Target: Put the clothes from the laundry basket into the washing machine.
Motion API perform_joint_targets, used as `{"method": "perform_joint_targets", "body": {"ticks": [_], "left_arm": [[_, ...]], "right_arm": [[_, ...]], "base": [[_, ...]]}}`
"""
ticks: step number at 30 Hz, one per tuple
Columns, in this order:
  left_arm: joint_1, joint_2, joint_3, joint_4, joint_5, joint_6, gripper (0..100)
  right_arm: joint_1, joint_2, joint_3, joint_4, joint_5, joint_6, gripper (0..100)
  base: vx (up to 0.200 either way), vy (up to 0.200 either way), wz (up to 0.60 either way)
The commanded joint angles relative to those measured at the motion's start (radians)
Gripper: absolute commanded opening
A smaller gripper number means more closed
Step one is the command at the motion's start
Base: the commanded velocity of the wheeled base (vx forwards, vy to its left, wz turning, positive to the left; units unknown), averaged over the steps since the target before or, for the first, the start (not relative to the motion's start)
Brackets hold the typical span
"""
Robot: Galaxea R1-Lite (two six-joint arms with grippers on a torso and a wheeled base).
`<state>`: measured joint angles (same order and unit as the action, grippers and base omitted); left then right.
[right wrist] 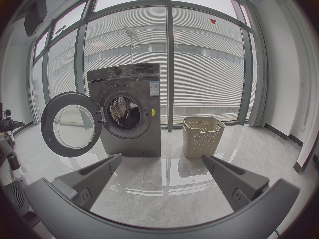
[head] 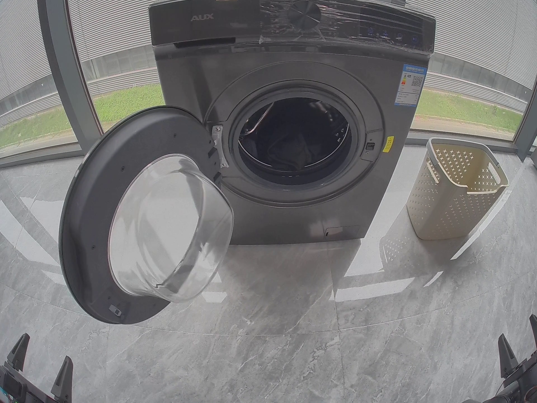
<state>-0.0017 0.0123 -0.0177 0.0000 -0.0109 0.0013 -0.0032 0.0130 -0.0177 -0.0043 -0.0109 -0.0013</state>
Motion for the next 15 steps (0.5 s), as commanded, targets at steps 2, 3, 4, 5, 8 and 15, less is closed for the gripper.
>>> {"method": "perform_joint_targets", "body": {"ticks": [2,3,4,5,8,15], "left_arm": [[0.002,-0.008,0.018,0.000,0.000,0.000,100],[0.002,-0.008,0.018,0.000,0.000,-0.001,100],[0.002,-0.008,0.018,0.000,0.000,-0.003,100],[0.002,-0.008,0.018,0.000,0.000,-0.003,100],[0.000,-0.008,0.018,0.000,0.000,0.000,100],[0.002,-0.008,0.018,0.000,0.000,-0.001,100]], "right_arm": [[0.000,-0.013,0.018,0.000,0.000,0.000,100],[0.000,-0.013,0.018,0.000,0.000,0.000,100],[0.000,-0.013,0.018,0.000,0.000,0.000,100],[0.000,-0.013,0.018,0.000,0.000,0.000,100],[0.000,-0.013,0.018,0.000,0.000,0.000,100],[0.000,-0.013,0.018,0.000,0.000,0.000,100]], "base": [[0.000,0.000,0.00],[0.000,0.000,0.00],[0.000,0.000,0.00],[0.000,0.000,0.00],[0.000,0.000,0.00],[0.000,0.000,0.00]]}}
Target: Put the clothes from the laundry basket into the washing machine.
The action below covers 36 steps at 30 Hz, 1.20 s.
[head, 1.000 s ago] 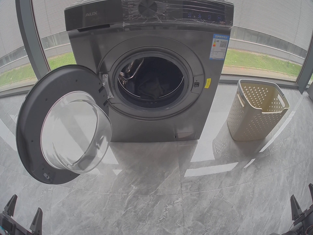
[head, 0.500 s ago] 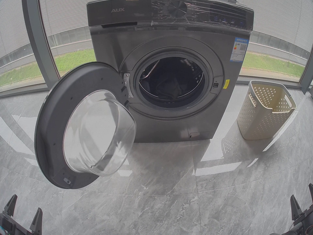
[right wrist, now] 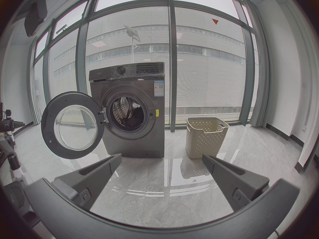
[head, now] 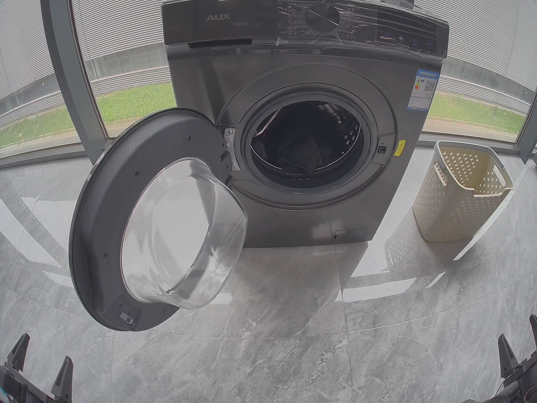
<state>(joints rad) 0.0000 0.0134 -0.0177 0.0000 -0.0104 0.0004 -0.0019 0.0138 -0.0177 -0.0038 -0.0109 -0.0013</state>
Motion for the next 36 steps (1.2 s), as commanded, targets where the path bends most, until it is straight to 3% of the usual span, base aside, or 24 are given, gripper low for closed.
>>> {"method": "perform_joint_targets", "body": {"ticks": [1,10,26,29,33,34,35,36], "left_arm": [[0.000,-0.009,0.018,0.000,0.000,0.000,100],[-0.002,-0.009,0.018,0.000,0.000,0.000,100],[0.002,-0.010,0.018,0.000,0.001,-0.008,100],[0.002,-0.010,0.018,-0.005,0.000,0.021,100],[0.006,0.016,-0.076,-0.071,-0.014,-0.028,100],[-0.003,0.076,-0.171,-0.081,-0.017,-0.085,100],[-0.018,0.143,-0.208,-0.066,-0.031,-0.117,100],[-0.018,0.143,-0.208,-0.066,-0.031,-0.117,100]], "right_arm": [[-0.001,-0.014,0.018,-0.001,0.000,0.000,100],[-0.001,-0.014,0.018,-0.001,0.000,0.000,100],[-0.001,-0.014,0.018,-0.001,0.000,0.000,100],[-0.001,-0.014,0.018,-0.001,0.000,0.000,100],[-0.001,-0.014,0.018,-0.001,0.000,0.000,100],[-0.001,-0.014,0.018,-0.001,0.000,0.000,100],[-0.001,-0.014,0.018,-0.001,0.000,0.000,100],[-0.001,-0.014,0.018,-0.001,0.000,0.000,100]], "base": [[0.000,0.000,0.00],[0.000,0.200,0.00],[0.000,0.000,0.00],[0.000,0.000,0.00],[0.000,0.000,0.00],[0.000,0.000,0.00],[0.000,0.000,0.00],[0.000,0.000,0.00]]}}
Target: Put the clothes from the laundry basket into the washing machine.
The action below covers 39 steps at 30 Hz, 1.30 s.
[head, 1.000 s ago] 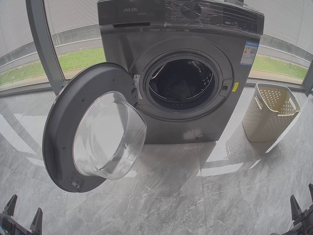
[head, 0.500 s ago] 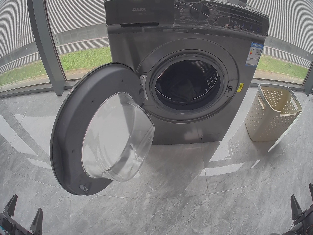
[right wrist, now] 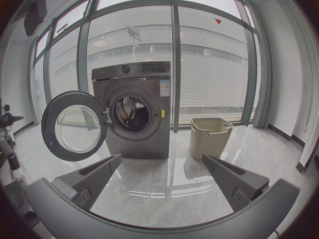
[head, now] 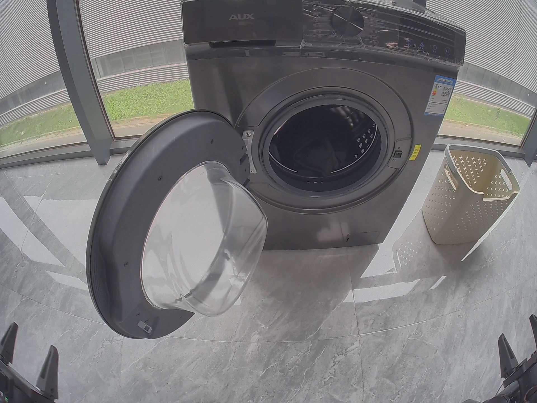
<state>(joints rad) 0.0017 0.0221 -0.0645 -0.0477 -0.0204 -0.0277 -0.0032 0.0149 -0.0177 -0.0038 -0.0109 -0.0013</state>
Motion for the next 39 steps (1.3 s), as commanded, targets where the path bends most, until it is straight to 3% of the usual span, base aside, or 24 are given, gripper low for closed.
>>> {"method": "perform_joint_targets", "body": {"ticks": [1,8,12,22,35,39], "left_arm": [[-0.057,0.225,-0.152,0.003,-0.050,-0.097,100],[-0.091,0.414,-0.146,-0.037,-0.113,-0.089,100],[-0.092,0.542,-0.161,-0.101,-0.207,-0.087,100],[-0.109,0.754,-0.264,-0.123,-0.280,-0.084,100],[-0.246,0.978,-0.291,-0.270,-0.274,-0.078,100],[-0.298,1.004,-0.291,-0.304,-0.274,-0.090,100]], "right_arm": [[0.000,-0.015,0.018,-0.001,0.000,0.000,100],[0.000,-0.015,0.018,-0.001,0.000,0.000,100],[0.000,-0.015,0.018,-0.001,0.000,0.000,100],[0.000,-0.015,0.018,-0.001,0.000,0.000,100],[0.000,-0.015,0.018,-0.001,0.000,0.000,100],[0.000,-0.015,0.018,-0.001,0.000,0.000,100]], "base": [[0.000,0.000,0.00],[0.000,0.000,0.00],[0.000,0.000,0.00],[0.000,0.000,0.00],[0.000,0.000,0.00],[0.000,0.000,0.00]]}}
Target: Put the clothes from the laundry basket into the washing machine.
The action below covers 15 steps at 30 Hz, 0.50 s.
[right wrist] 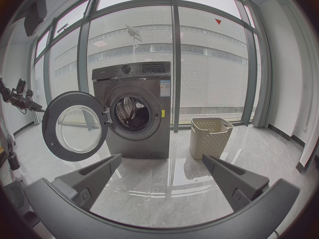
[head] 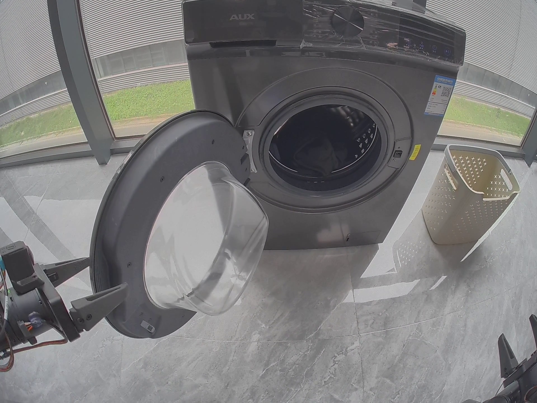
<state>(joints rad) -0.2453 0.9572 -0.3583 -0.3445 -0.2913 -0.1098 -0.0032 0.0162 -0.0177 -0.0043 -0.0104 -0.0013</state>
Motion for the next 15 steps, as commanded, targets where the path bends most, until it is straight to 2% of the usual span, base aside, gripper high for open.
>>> {"method": "perform_joint_targets", "body": {"ticks": [1,3,5,6,8,15], "left_arm": [[-0.072,0.071,0.002,-0.011,-0.005,-0.010,100],[-0.129,0.066,-0.001,-0.019,-0.012,-0.018,100],[-0.164,0.063,-0.001,-0.033,-0.016,-0.044,100],[-0.183,0.060,0.001,-0.054,-0.016,-0.076,100],[-0.192,0.058,0.013,-0.088,-0.016,-0.102,100],[-0.186,-0.034,0.019,-0.111,-0.012,-0.113,100]], "right_arm": [[0.000,-0.016,0.018,0.000,0.000,0.000,100],[0.000,-0.016,0.018,0.000,0.000,0.000,100],[0.000,-0.016,0.018,0.000,0.000,0.000,100],[0.000,-0.016,0.018,0.000,0.000,0.000,100],[0.000,-0.016,0.018,0.000,0.000,0.000,100],[0.000,-0.016,0.018,0.000,0.000,0.000,100]], "base": [[0.000,0.000,0.00],[0.000,0.000,0.00],[0.000,0.000,0.00],[0.000,0.000,0.00],[0.000,0.000,0.00],[0.000,0.000,0.00]]}}
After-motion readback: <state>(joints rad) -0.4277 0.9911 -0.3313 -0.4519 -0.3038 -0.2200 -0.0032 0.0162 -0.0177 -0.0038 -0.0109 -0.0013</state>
